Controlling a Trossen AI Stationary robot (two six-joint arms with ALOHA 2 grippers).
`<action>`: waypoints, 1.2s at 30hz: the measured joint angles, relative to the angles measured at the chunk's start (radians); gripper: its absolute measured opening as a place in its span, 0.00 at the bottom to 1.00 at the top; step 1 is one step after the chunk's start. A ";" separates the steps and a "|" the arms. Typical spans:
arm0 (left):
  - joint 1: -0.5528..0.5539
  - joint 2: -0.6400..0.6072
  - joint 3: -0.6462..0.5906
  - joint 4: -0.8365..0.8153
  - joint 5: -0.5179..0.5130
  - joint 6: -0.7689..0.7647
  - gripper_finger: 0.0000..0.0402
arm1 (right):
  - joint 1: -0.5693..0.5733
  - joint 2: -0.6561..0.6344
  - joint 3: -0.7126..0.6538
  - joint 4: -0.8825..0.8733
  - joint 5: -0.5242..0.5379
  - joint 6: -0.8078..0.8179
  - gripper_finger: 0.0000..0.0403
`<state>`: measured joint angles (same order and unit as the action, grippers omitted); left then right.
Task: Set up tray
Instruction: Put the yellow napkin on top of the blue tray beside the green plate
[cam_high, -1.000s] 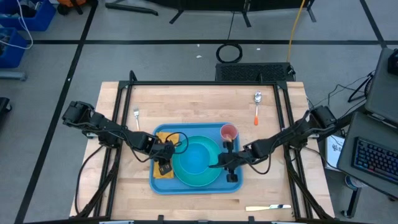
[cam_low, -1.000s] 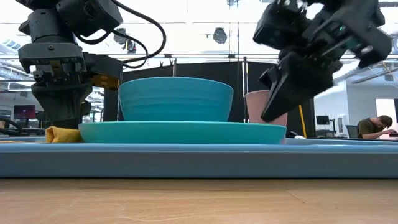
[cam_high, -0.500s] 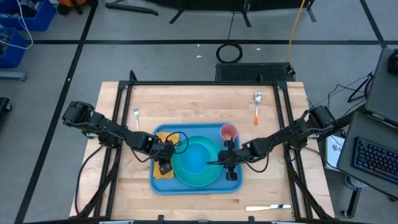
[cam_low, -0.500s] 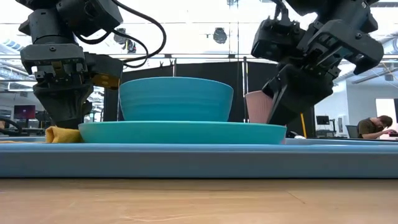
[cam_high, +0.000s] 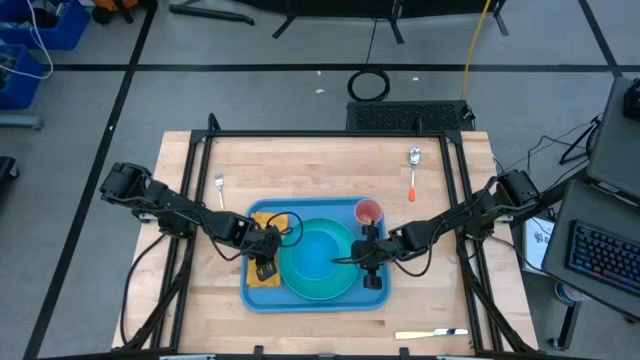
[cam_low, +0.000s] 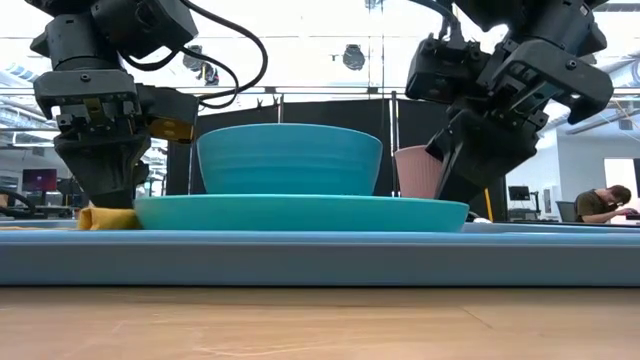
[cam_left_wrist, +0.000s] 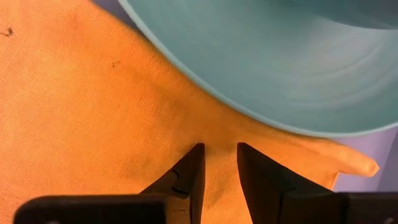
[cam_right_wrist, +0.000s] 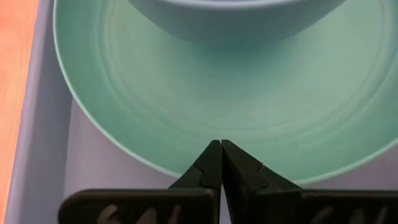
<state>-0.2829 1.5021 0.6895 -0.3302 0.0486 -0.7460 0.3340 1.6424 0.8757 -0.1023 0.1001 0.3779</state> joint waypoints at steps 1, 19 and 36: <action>0.000 0.000 0.000 0.000 0.000 0.000 0.24 | 0.000 0.000 0.000 -0.002 0.000 0.001 0.00; 0.000 0.000 0.000 0.023 0.001 -0.024 0.24 | -0.001 0.000 0.000 -0.022 -0.028 0.038 0.00; -0.010 0.000 0.000 0.046 0.003 -0.030 0.24 | -0.002 0.000 0.000 -0.024 -0.053 0.056 0.00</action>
<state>-0.2932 1.5021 0.6895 -0.2843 0.0513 -0.7760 0.3325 1.6424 0.8761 -0.1261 0.0467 0.4339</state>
